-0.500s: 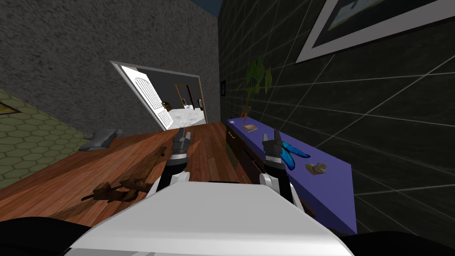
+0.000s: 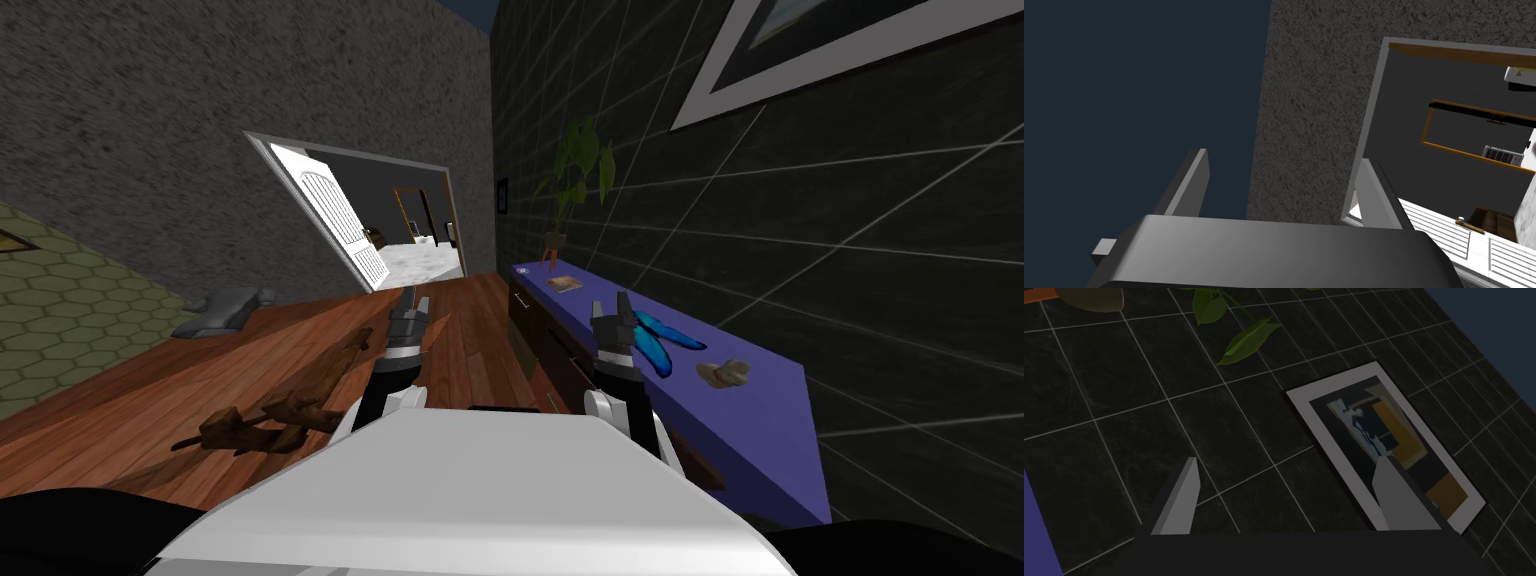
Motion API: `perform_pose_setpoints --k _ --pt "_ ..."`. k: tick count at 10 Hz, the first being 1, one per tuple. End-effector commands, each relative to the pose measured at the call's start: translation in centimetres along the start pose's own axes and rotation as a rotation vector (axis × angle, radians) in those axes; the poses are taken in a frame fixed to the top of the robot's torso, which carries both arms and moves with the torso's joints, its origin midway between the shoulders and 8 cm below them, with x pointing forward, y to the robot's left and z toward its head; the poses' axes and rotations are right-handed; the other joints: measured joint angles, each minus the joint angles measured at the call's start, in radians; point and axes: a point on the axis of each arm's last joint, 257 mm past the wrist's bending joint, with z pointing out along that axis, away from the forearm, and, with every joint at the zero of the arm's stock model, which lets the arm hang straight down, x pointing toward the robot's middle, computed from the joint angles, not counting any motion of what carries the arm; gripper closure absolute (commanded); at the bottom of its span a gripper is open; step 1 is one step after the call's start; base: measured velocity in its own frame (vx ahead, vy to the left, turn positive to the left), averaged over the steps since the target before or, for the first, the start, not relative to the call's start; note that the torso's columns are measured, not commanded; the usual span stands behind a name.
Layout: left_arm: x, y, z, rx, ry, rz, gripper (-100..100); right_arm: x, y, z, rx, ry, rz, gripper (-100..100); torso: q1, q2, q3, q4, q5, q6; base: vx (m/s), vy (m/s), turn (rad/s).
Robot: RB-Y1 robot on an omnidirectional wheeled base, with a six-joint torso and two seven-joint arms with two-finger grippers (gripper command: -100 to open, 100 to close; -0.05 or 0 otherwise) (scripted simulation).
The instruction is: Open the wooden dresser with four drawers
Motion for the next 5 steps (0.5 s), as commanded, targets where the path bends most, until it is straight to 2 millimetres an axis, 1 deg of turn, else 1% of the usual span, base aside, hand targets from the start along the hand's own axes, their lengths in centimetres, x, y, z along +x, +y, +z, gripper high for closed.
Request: perform_pose_setpoints --k 1,4,5 --pt "0.0 0.0 0.0 0.0 0.0 0.0 0 0.0 0.0 0.0 0.0 0.0 0.0 0 0.0 0.074 -0.147 0.074 0.0 0.0 0.0 0.0 0.0" --pt "0.0 -0.01 0.0 0.0 0.0 0.0 0 0.0 0.01 0.0 0.0 0.0 0.0 0 0.0 0.296 -0.59 0.295 0.0 0.0 0.0 0.0 0.0" --pt "0.0 -0.01 0.0 0.0 0.0 0.0 0 0.37 -0.3 -0.03 0.006 0.032 -0.035 -100 0.0 0.369 -0.738 0.369 0.0 0.0 0.006 0.01 0.008"
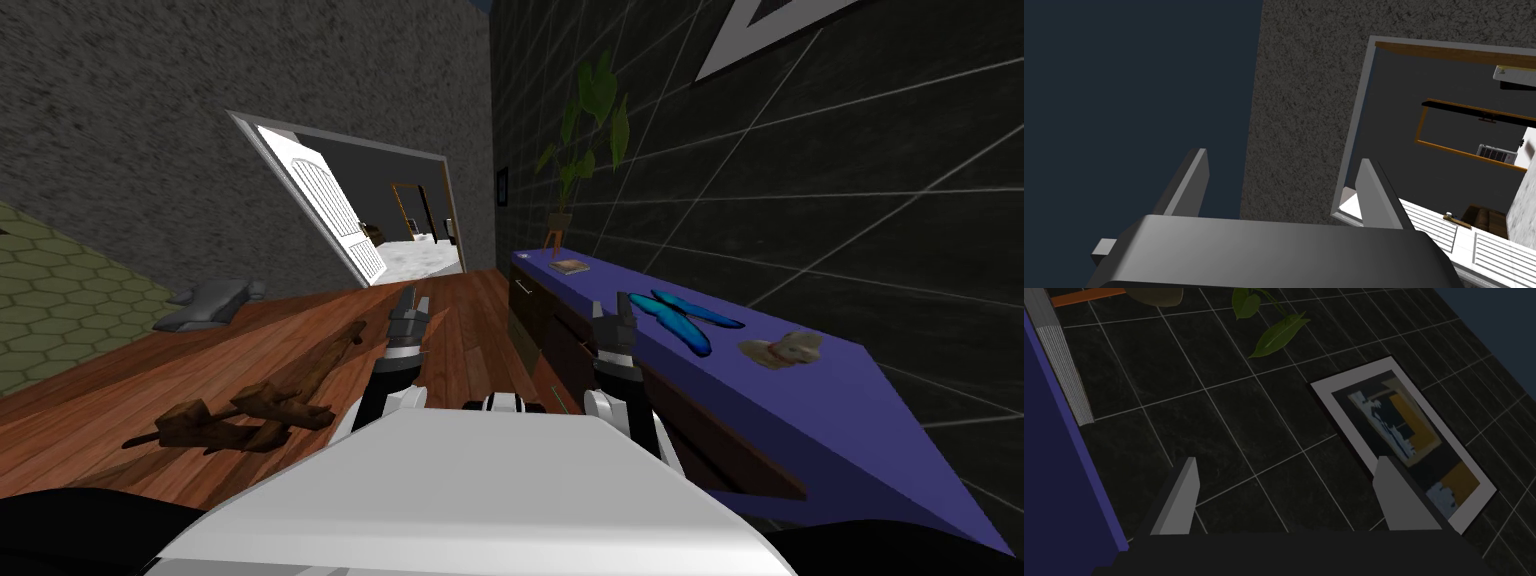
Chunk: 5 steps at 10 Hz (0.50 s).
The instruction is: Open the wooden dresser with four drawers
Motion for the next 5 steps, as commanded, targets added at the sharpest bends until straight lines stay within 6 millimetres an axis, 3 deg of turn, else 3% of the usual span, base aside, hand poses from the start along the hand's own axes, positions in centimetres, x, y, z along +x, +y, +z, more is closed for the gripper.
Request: perform_pose_setpoints --k 1,5 --pt "0.0 0.0 0.0 -0.001 0.0 0.0 0 0.6 -0.6 -0.1 0.011 0.058 -0.067 -100 0.0 0.034 -0.069 0.033 0.0 0.0 0.004 0.022 0.015" --pt "0.0 0.0 0.0 -0.001 0.0 0.0 0 1.7 -2.7 -0.5 0.035 0.182 -0.266 -100 0.001 0.046 -0.094 0.047 0.0 0.0 0.004 0.046 0.018"
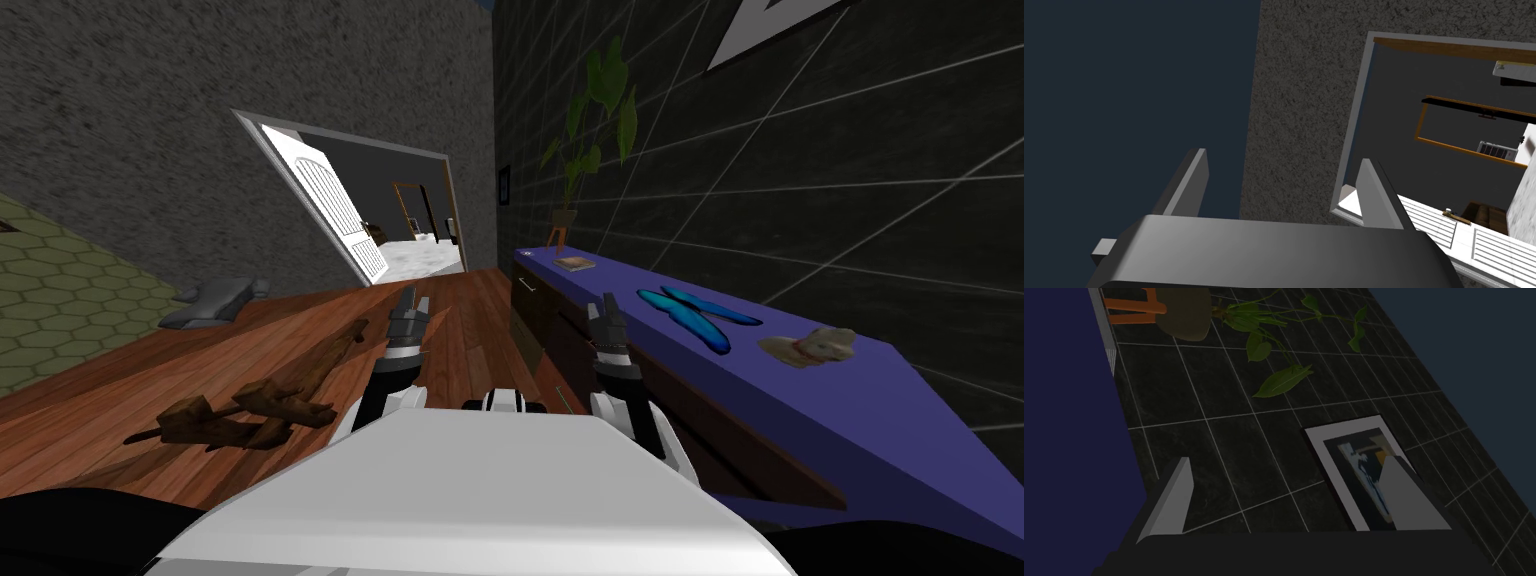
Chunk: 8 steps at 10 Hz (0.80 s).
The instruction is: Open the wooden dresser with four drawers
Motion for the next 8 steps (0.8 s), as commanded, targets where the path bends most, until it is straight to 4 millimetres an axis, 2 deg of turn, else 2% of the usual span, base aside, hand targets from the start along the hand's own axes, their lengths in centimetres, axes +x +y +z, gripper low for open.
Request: perform_pose_setpoints --k 1,8 --pt "0.0 0.0 0.0 0.0 0.0 0.0 0 0.9 -1.7 -0.2 0.017 0.089 -0.159 -100 0.0 0.0 0.0 0.0 0.0 0.0 0.009 0.061 0.02" --pt "0.0 0.0 0.0 0.0 0.0 0.0 0 2.0 -6.0 -1.1 0.031 0.293 -0.553 -100 -0.001 0.0 0.0 0.0 0.0 0.0 0.01 0.056 0.023"
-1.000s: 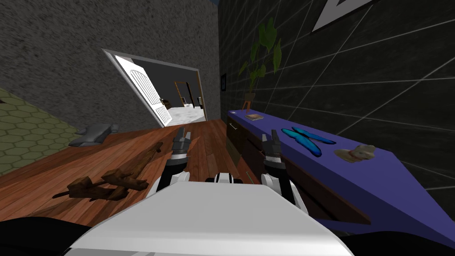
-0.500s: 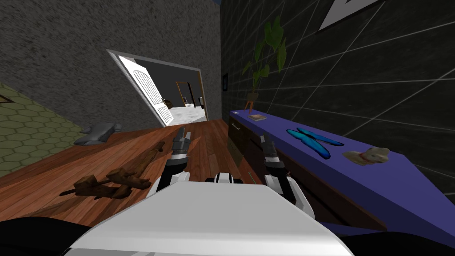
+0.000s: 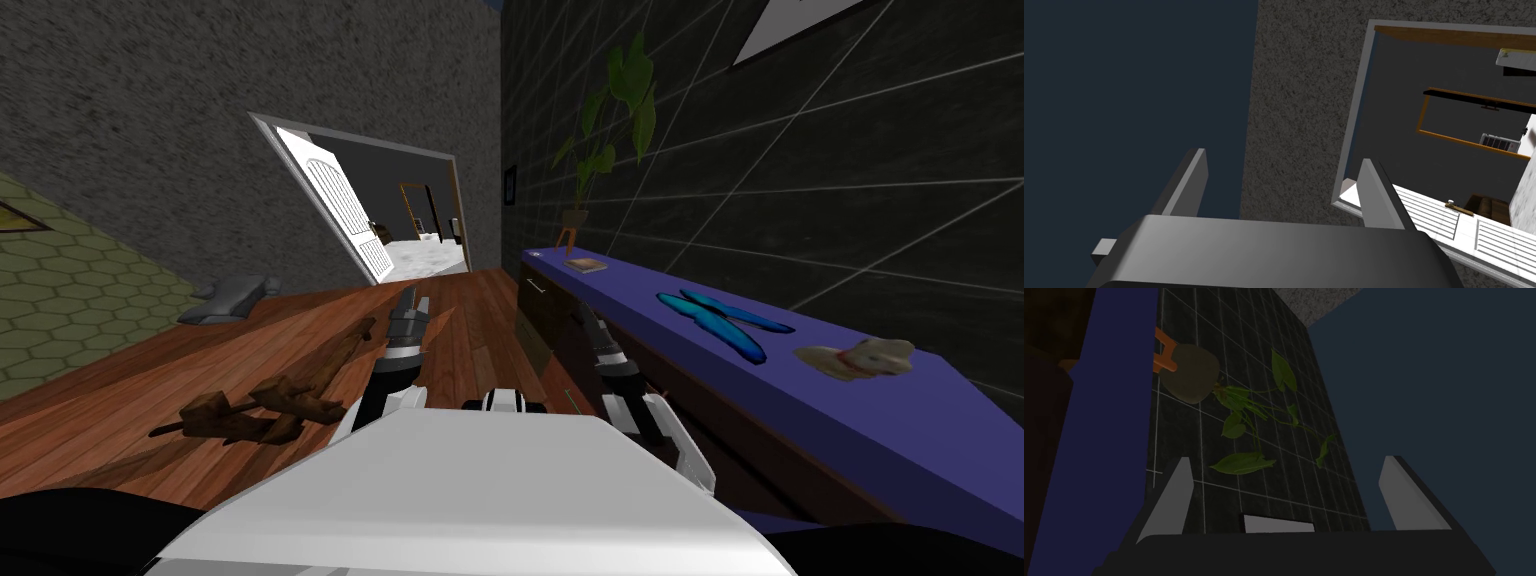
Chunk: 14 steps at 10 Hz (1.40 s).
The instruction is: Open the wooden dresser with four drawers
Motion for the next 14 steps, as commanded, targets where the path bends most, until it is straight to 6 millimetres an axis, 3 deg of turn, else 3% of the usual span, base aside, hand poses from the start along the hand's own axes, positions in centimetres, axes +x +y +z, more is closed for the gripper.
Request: perform_pose_setpoints --k 1,6,11,12,13,14 --pt "0.0 0.0 0.0 0.0 0.0 0.0 0 1.0 -1.8 -0.2 0.002 0.089 -0.18 -100 0.0 0.0 0.0 0.0 0.0 0.0 0.007 0.072 0.052" --pt "0.0 0.0 0.0 0.0 0.0 0.0 0 2.2 -4.0 -0.6 -0.006 0.192 -0.39 -100 -0.001 0.0 0.0 0.0 0.0 0.0 0.012 0.053 0.024" --pt "0.0 0.0 0.0 0.0 0.0 0.0 0 3.0 -7.9 -1.4 -0.026 0.334 -0.676 -100 0.0 0.0 0.0 0.0 0.0 0.0 0.011 0.055 0.041" --pt "0.0 0.0 0.0 0.0 0.0 0.0 0 3.1 -7.9 -1.4 -0.027 0.338 -0.684 -100 0.0 0.0 0.0 0.0 0.0 0.0 0.011 0.048 0.024" --pt "0.0 0.0 0.0 0.0 0.0 0.0 0 3.1 -9.3 -1.7 -0.034 0.384 -0.774 -100 -0.001 0.0 0.0 0.0 0.0 0.0 0.015 0.054 0.058" --pt "0.0 0.0 0.0 0.0 0.0 0.0 0 3.2 -9.4 -1.7 -0.036 0.387 -0.781 -100 0.0 0.0 0.0 0.0 0.0 0.0 0.011 0.046 0.037"
